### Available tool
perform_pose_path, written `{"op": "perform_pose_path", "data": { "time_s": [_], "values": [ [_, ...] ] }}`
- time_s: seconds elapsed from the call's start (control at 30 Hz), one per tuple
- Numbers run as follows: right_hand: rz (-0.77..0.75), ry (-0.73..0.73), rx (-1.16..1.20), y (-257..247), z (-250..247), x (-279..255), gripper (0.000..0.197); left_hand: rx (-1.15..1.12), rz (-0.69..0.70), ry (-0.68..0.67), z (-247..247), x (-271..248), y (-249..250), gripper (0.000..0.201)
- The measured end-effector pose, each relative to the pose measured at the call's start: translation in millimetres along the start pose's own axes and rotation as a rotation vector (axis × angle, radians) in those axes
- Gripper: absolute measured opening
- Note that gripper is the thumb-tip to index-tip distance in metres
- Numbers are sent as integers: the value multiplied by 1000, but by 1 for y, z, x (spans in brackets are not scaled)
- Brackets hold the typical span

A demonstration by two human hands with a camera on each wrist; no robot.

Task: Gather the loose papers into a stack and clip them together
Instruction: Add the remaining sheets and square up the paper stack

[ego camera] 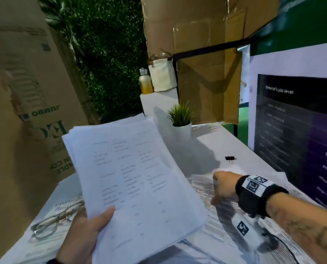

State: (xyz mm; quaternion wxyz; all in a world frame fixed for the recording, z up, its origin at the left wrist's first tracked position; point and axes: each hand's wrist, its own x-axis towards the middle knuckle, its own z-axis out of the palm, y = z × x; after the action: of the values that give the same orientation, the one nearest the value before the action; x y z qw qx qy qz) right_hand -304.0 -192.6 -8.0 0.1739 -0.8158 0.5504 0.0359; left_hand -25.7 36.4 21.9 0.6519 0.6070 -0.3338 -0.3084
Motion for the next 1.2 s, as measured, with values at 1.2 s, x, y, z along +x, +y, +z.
{"op": "perform_pose_path", "data": {
  "time_s": [1.2],
  "values": [
    [-514,188,1234,-66,-17,-83,30,-30,400,-125,25,17,3,62]
  ]
}}
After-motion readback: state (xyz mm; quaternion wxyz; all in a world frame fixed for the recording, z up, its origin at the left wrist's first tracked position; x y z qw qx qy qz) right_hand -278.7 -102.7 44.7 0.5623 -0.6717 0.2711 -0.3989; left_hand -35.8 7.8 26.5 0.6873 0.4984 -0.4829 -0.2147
